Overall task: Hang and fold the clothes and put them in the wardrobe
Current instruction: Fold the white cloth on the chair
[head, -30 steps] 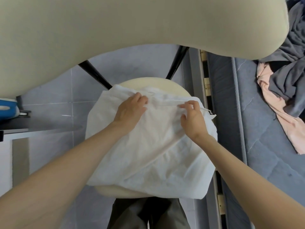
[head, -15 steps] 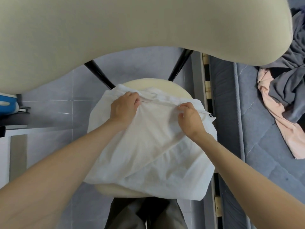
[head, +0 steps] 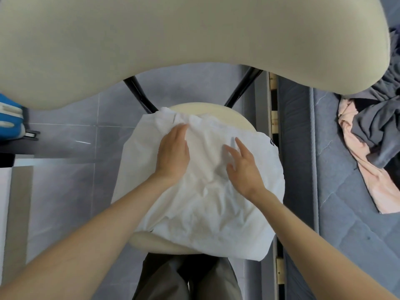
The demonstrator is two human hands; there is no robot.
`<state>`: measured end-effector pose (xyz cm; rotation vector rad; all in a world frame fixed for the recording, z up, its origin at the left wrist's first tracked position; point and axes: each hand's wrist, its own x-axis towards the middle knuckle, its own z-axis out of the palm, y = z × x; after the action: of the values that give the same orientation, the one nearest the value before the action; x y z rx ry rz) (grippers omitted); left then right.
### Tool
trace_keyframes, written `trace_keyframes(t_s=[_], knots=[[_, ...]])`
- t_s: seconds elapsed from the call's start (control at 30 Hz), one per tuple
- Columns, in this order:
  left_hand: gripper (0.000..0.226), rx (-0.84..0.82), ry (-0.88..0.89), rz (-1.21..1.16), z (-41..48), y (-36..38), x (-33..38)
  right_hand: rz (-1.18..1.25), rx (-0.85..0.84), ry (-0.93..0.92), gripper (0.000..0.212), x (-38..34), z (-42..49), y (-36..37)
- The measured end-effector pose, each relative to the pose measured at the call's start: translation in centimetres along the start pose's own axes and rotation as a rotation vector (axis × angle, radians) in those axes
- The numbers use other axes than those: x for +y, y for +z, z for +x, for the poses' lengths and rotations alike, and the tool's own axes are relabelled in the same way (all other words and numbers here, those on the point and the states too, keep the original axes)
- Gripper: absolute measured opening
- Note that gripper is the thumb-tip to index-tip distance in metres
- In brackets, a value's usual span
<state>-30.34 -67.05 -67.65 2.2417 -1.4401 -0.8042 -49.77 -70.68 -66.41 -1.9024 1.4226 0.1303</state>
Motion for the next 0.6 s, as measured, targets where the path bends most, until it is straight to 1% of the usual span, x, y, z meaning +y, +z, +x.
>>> trace_keyframes(t_s=[0.07,0.1,0.2,0.27,0.33,0.4,0.47,0.53,0.6], knots=[[0.049,-0.055,0.032,0.019,-2.8,1.1,-0.2,-0.062,-0.029,0.023,0.053,0.0,-1.8,1.4],[0.052,-0.106,0.034,0.03,-4.3,1.8,-0.4,-0.082,-0.06,0.067,0.055,0.2,-2.8,2.0],[0.061,-0.288,-0.022,0.121,-7.9,3.7,-1.5,-0.072,-0.153,0.211,0.062,1.6,-5.3,3.1],[0.065,-0.326,-0.043,0.174,-9.3,4.5,-2.1,-0.093,-0.186,0.231,0.065,2.4,-6.4,3.0],[0.06,-0.25,-0.046,0.103,-9.8,4.6,-2.1,-0.079,-0.178,0.227,0.061,2.7,-6.7,2.5],[0.05,-0.112,-0.066,-0.049,-10.2,4.2,-1.5,-0.016,-0.111,0.227,0.052,2.5,-6.4,1.5],[0.042,0.051,-0.119,-0.133,-10.8,3.9,-1.1,0.028,-0.046,0.197,0.047,2.1,-5.6,0.4],[0.036,0.208,-0.218,-0.103,-12.0,3.8,-0.5,0.013,-0.035,0.135,0.045,1.7,-4.7,-0.4],[0.029,0.345,-0.381,-0.083,-13.1,4.3,0.2,-0.018,-0.055,0.041,0.045,1.3,-3.8,-1.0]])
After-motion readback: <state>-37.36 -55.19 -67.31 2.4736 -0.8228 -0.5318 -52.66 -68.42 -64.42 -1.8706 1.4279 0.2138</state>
